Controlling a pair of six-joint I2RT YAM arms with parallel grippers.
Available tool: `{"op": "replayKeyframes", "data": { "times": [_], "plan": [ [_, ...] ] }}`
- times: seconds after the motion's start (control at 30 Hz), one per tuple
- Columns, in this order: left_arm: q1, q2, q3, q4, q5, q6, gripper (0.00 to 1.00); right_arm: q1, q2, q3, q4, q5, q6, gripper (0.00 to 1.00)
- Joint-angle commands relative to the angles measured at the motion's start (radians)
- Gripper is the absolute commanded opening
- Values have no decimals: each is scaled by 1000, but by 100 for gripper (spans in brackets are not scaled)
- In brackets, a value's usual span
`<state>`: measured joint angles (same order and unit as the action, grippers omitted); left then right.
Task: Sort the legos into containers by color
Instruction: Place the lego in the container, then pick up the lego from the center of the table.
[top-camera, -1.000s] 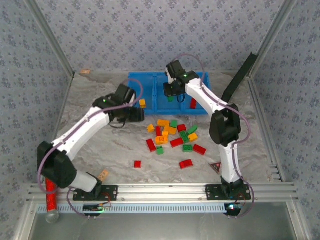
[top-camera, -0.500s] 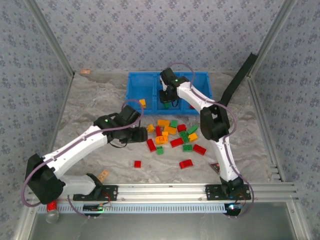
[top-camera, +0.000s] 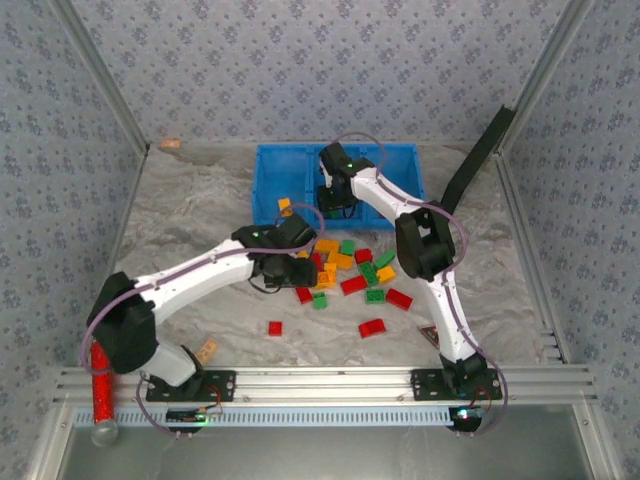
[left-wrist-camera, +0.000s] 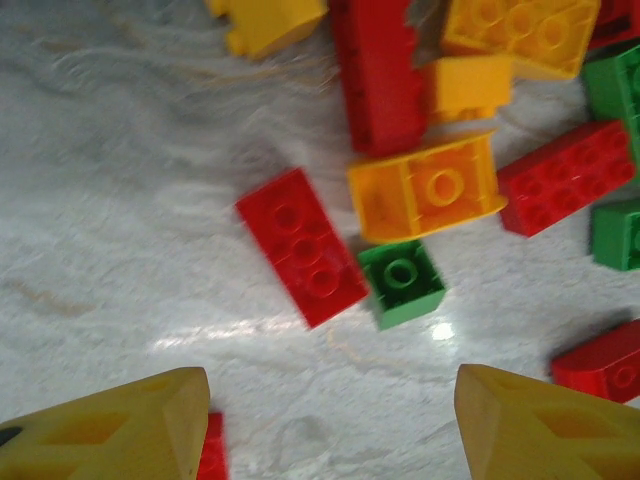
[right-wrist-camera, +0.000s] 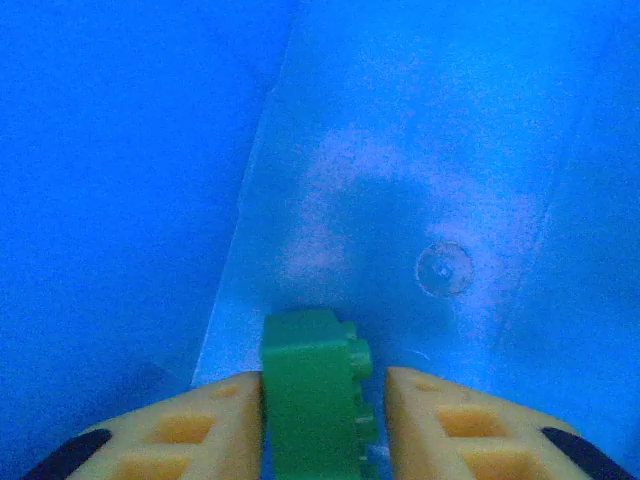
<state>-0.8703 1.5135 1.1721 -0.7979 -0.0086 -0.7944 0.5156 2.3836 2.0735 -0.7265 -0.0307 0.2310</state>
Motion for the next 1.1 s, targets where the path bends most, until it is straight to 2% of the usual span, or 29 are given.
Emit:
{"op": "replayKeyframes", "data": {
  "times": [0.0, 0.2, 0.47, 1.07],
  "plan": [
    [-19, 63, 104, 7, 6, 40, 66, -2, -65, -16, -7, -1, 2, 42],
    [-36, 202, 218, -52, -7, 67, 70, -3, -126, -35, -3, -6, 4, 48],
    [-45, 300, 290, -90, -18, 63, 79, -6, -217, -58, -17, -18, -8, 52],
    [-49, 450, 343, -60, -11, -2, 83, -78, -622, -359, 29, -57, -55, 62]
  ]
}}
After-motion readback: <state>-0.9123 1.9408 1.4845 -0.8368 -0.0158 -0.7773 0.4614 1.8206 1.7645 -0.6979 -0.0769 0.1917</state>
